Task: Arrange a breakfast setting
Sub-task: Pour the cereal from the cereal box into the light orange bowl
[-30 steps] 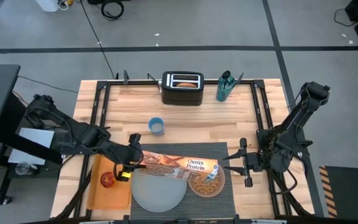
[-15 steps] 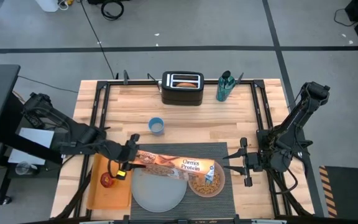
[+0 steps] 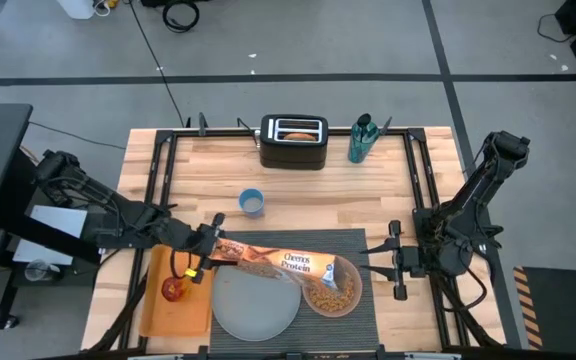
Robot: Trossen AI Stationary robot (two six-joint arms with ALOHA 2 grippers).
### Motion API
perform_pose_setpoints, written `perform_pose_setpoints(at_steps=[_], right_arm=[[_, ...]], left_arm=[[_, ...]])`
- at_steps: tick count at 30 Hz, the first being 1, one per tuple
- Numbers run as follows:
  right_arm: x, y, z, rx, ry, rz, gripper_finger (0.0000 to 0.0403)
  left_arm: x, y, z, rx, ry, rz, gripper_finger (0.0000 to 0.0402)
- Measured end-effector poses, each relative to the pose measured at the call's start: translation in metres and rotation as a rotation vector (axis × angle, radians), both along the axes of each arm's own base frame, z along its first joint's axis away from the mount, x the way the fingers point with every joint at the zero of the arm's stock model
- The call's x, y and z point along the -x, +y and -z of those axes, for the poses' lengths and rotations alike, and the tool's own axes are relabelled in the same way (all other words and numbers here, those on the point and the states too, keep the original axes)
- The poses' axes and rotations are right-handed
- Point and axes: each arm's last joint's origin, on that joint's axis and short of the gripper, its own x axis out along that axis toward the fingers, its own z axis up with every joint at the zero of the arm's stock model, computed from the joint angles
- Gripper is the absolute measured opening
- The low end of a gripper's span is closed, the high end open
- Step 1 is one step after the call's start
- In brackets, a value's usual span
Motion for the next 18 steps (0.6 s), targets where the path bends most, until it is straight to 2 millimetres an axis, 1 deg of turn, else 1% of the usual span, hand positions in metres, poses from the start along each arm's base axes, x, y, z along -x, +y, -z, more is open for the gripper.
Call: perform_pose_setpoints(at_steps=[7, 10, 13, 15, 18], right_arm=[[0.006, 0.003, -0.007, 0.05, -0.051, 0.066, 0.0151], [0.009, 0.004, -0.016, 0.087, -0.097, 0.087, 0.0151], [0.01, 0.004, -0.023, 0.107, -0.135, 0.101, 0.0151], [0.011, 0.003, -0.026, 0.12, -0.145, 0.112, 0.0151], [0.01, 0.002, -0.027, 0.138, -0.145, 0.142, 0.0151]], left_arm=[[0.01, 0.005, 0.019, 0.003, -0.16, 0.032, 0.0173], [0.011, 0.009, 0.022, 0.012, -0.242, 0.026, 0.0173], [0.011, 0.014, 0.025, 0.032, -0.281, 0.023, 0.0173], [0.012, 0.017, 0.027, 0.042, -0.309, 0.011, 0.0173], [0.014, 0.022, 0.025, 0.054, -0.402, -0.004, 0.0173]])
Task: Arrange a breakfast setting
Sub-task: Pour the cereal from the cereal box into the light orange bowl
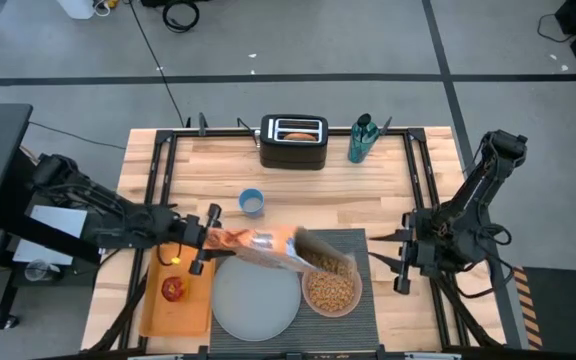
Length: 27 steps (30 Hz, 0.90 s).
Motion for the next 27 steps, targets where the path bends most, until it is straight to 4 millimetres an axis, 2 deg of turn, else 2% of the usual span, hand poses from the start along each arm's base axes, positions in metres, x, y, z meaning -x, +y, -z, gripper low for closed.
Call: perform_pose_setpoints(at_steps=[5, 12, 19, 27], right_arm=[[-0.005, -0.004, 0.001, 0.007, 0.001, 0.015, 0.0151], [-0.026, -0.017, -0.001, 0.028, -0.039, -0.091, 0.0151], [-0.061, -0.053, -0.006, 0.049, -0.141, -0.17, 0.0167], [-0.093, -0.093, 0.002, 0.057, -0.189, -0.224, 0.0233]], left_arm=[[0.003, 0.009, -0.007, 0.035, -0.146, -0.044, 0.0173], [0.003, 0.02, -0.019, 0.044, -0.277, -0.116, 0.0173], [-0.003, 0.027, -0.022, 0.054, -0.362, -0.166, 0.0173], [-0.021, 0.034, -0.007, 0.075, -0.403, -0.219, 0.0173]])
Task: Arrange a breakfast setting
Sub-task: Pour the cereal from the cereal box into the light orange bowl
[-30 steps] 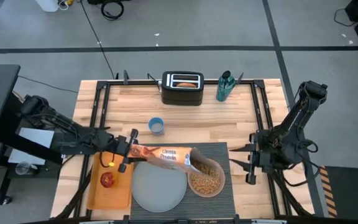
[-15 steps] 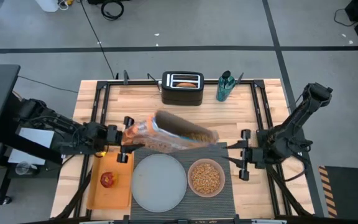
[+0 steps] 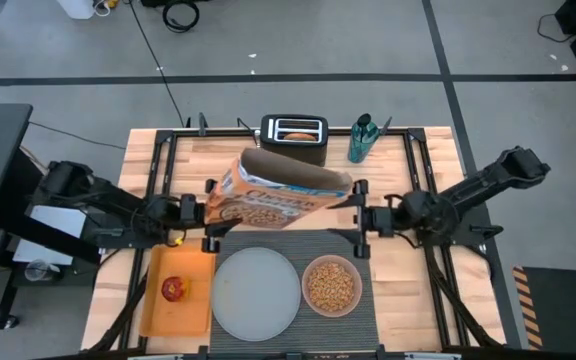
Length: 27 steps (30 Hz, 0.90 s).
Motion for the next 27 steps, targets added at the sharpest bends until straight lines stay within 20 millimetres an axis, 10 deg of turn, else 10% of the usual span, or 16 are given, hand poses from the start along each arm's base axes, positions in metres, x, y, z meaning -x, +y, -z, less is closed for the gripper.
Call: perform_pose_setpoints(at_steps=[17, 27], right_arm=[[-0.035, -0.024, -0.018, -0.044, -0.1, -0.018, 0.0347], [-0.041, -0.031, -0.024, -0.09, -0.07, -0.012, 0.0211]], left_arm=[[-0.034, 0.007, -0.001, -0.057, -0.002, -0.006, 0.0173], [-0.037, 0.015, 0.004, -0.04, 0.052, -0.026, 0.0173]])
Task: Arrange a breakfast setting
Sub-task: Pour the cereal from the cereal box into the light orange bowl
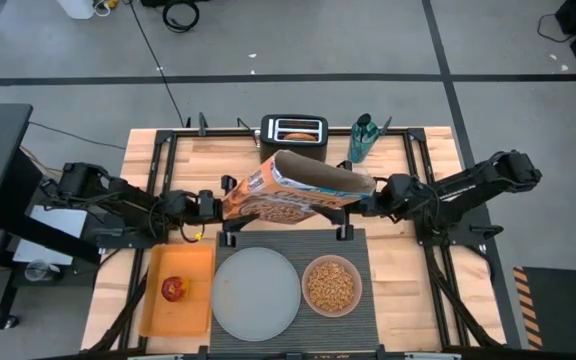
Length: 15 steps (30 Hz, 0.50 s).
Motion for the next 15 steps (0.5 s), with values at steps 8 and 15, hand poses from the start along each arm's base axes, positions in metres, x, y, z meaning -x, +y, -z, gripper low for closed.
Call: perform_pose_setpoints(at_steps=[8, 15], right_arm=[[-0.0012, -0.0011, 0.0027, -0.011, 0.035, -0.01, 0.0024], [0.0003, -0.0016, 0.0045, -0.014, 0.088, 0.0, 0.0039]], left_arm=[[0.0001, 0.0009, 0.0003, 0.008, 0.003, -0.027, 0.0173], [0.0002, 0.0036, 0.0009, -0.009, 0.023, -0.136, 0.0219]])
